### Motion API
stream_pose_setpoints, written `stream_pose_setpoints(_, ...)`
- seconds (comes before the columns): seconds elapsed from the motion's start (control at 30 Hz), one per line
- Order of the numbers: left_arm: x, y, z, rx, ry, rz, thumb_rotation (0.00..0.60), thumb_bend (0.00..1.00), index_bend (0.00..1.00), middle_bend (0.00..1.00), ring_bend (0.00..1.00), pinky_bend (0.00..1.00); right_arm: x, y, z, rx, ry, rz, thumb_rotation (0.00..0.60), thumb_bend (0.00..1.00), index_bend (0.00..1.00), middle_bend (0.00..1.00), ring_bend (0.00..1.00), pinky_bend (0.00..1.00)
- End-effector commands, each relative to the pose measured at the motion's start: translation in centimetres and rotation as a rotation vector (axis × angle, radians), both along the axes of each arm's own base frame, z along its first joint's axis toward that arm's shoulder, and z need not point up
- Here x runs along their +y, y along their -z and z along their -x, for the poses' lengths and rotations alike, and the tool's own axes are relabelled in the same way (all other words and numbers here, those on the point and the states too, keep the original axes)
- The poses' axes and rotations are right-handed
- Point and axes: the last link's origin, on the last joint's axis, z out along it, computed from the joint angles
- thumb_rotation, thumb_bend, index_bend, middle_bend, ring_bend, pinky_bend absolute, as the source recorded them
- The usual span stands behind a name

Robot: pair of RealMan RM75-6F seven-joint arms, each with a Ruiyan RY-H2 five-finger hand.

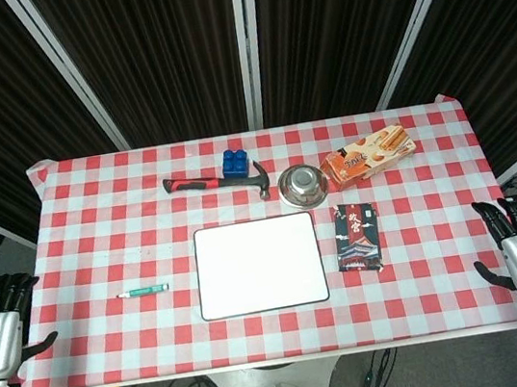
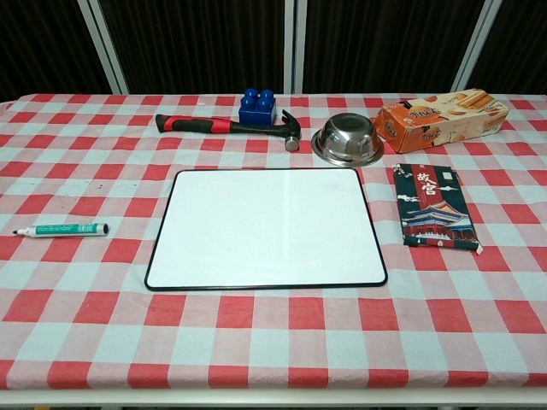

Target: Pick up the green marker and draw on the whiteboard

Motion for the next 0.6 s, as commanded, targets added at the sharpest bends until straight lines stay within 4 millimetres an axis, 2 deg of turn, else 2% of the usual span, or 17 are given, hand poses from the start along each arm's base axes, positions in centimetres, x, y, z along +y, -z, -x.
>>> stream_pose_setpoints(0.03,0.1,0.1,0.0,-0.002,0.000,-0.003,0.600,0.10,0.17,0.12,0.05,0.17,-0.2,0.0,-0.1,-0.006,-0.007,0.002,0.600,0.16,0.05,0.12,0.03,0.14)
stream_pose_setpoints(0.27,0.3,0.2,-0.1,0.003,-0.004,-0.010,0.600,0.10,0.17,0.12,0.05,0.17,-0.1,-0.3,0.0,-0.006,-0.008,0.025,0.600,0.16,0.05,0.12,0.03,0.14)
stream_pose_setpoints(0.4,1.6,-0.1,-0.7,0.006,0.005,-0.028,0.600,0.10,0.18,0.13,0.07,0.19,-0.3,-1.2,0.0,0.024,-0.010,0.051,0.600,0.16,0.05,0.12,0.03,0.14)
stream_pose_setpoints(0.47,2.7,-0.1,-1.3,0.003,0.040,-0.041,0.600,0.10,0.19,0.17,0.12,0.24,-0.5,-1.6,-0.3,0.033,-0.022,0.064,0.600,0.16,0.05,0.12,0.03,0.14)
stream_pose_setpoints(0.57,4.8,-0.1,-2.9,0.018,0.119,-0.027,0.600,0.10,0.24,0.24,0.23,0.46,-0.8,-2.0,-0.6,0.045,-0.039,0.078,0.600,0.16,0.05,0.12,0.03,0.14)
stream_pose_setpoints(0.6,5.7,0.1,-3.6,0.023,0.149,-0.012,0.600,0.10,0.27,0.27,0.30,0.58,-0.9,-2.1,-0.7,0.048,-0.043,0.081,0.600,0.16,0.05,0.12,0.03,0.14)
